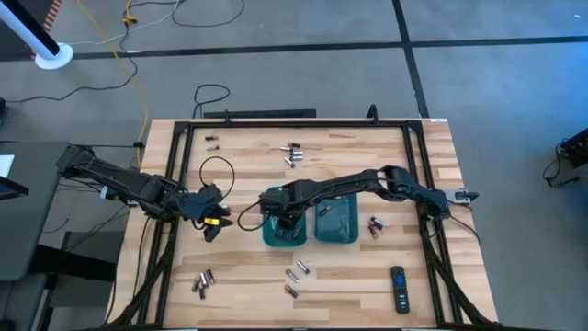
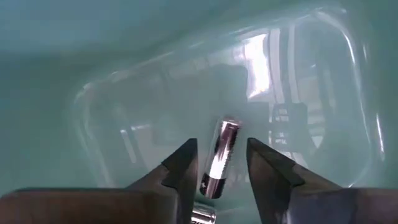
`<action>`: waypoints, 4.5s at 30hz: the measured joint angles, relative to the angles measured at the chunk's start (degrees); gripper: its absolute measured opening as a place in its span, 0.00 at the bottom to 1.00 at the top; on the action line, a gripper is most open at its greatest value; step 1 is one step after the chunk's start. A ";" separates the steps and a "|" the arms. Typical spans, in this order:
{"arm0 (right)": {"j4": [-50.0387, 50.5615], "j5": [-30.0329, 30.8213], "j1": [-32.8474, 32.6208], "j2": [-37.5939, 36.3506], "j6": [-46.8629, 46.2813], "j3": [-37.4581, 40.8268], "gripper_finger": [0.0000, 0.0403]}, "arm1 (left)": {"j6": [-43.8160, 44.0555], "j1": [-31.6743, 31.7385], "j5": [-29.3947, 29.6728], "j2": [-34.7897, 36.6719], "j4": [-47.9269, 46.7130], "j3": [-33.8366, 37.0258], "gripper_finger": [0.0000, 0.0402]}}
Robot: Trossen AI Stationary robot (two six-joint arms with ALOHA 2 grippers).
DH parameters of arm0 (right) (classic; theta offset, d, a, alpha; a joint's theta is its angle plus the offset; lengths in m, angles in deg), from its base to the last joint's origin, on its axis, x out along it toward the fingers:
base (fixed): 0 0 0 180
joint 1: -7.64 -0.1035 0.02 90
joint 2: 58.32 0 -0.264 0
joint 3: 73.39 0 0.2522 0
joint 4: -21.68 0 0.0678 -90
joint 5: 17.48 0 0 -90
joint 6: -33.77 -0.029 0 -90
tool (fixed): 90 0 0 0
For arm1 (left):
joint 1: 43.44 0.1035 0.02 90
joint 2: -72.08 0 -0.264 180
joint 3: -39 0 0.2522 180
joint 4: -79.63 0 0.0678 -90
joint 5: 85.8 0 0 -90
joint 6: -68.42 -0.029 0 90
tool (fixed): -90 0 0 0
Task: Sort batteries
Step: Put the black battery into the blue bin
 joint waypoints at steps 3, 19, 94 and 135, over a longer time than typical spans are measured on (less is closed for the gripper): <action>0.59 0.01 0.00 -0.41 -0.65 0.00 0.42 | -0.03 0.01 0.00 0.00 0.00 0.00 0.41; 4.18 6.29 0.46 -12.18 -7.43 -0.07 0.34 | -0.59 -0.01 0.00 0.00 -0.22 0.00 0.41; -11.15 7.94 -25.02 -42.69 -70.00 68.79 0.37 | 0.04 0.01 -0.04 0.02 -0.35 0.00 0.41; -7.34 10.48 -26.77 -46.55 -62.51 66.07 0.10 | 0.44 -0.01 -0.46 0.01 -0.39 0.00 0.41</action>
